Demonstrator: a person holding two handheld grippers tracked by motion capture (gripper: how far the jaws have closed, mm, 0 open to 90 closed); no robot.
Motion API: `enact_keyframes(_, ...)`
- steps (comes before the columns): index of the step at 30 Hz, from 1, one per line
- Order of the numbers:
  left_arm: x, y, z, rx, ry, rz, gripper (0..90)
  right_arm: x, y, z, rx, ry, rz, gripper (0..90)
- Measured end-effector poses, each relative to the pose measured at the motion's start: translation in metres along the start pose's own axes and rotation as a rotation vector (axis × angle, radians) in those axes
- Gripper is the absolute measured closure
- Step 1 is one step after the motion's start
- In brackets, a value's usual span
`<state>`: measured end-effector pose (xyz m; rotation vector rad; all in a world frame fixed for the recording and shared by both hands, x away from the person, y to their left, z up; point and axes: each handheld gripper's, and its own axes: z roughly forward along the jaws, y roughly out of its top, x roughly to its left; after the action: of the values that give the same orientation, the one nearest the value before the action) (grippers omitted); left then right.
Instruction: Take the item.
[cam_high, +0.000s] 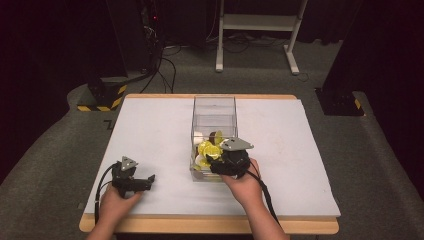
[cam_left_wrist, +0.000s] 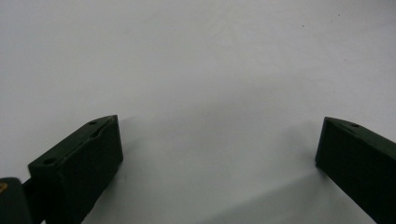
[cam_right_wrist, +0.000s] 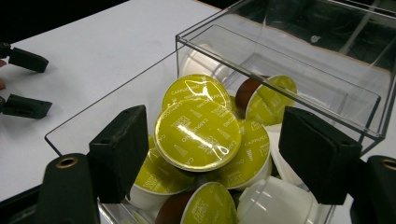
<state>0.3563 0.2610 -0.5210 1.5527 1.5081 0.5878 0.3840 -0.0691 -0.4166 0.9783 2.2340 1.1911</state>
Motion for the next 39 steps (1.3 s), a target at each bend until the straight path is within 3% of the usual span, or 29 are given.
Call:
enact_keyframes(18, -0.001, 0.000, 0.000, -0.004, 0.001, -0.008, 0.8, 0.006, 0.002, 0.019, 0.073, 0.011, -0.025, 28.5)
enact_keyframes(29, -0.001, 0.000, 0.000, -0.004, 0.000, -0.007, 0.8, 0.007, 0.003, 0.023, 0.108, 0.002, -0.044, 35.5)
enact_keyframes(39, 0.000, 0.000, 0.000, 0.000, 0.000, 0.001, 0.8, 0.006, 0.003, 0.020, 0.094, 0.008, -0.044, 37.8)
